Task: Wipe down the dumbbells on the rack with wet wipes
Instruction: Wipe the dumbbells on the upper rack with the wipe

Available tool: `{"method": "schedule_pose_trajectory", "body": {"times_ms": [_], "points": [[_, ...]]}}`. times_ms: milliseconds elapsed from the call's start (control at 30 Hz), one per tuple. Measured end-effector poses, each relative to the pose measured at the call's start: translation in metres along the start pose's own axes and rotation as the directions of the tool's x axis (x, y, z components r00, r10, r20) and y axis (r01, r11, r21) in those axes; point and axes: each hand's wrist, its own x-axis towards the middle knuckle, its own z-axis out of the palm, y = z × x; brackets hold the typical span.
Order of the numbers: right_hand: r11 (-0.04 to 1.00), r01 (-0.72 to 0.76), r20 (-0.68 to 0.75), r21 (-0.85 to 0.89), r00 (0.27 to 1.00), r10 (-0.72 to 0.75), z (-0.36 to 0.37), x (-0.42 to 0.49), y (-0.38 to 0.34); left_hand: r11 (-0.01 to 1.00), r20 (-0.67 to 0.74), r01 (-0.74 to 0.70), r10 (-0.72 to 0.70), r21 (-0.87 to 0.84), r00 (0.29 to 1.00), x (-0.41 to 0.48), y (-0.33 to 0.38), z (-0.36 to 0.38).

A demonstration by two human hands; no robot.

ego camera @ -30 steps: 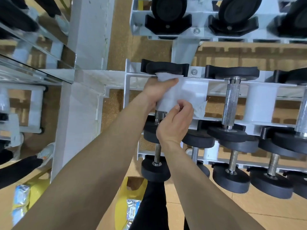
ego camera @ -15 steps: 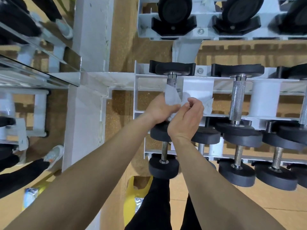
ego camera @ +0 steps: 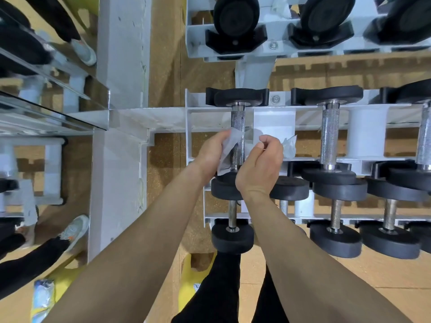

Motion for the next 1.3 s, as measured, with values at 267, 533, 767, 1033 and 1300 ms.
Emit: {"method": "schedule_pose_trajectory", "body": {"times_ms": [267,533,767,1033,1300], "points": [[0.998,0.046,-0.010,0.031,0.999,-0.046,0.002,0.000,0.004,0.991,-0.017,0.068,-0.070,-0.113,0.997,0.018,0.037,0.020],[0.999,0.039,0.008,0.033,0.999,-0.040,0.001,0.000,0.005,0.995,0.054,0.098,-0.100,0.033,0.994,-0.005,0.012,0.009],[0.999,0.031,0.024,0.039,0.999,-0.032,0.000,0.002,0.005,0.988,0.029,0.139,-0.141,0.064,0.990,-0.006,0.019,0.003],[0.999,0.014,0.048,0.050,0.999,-0.017,-0.001,0.001,0.003,0.969,0.165,0.197,-0.172,-0.148,0.971,0.013,0.037,0.017],[1.000,0.013,0.076,0.020,0.997,-0.014,-0.003,0.001,0.002,0.989,0.073,0.090,-0.099,0.120,0.992,-0.005,0.010,-0.001]]}}
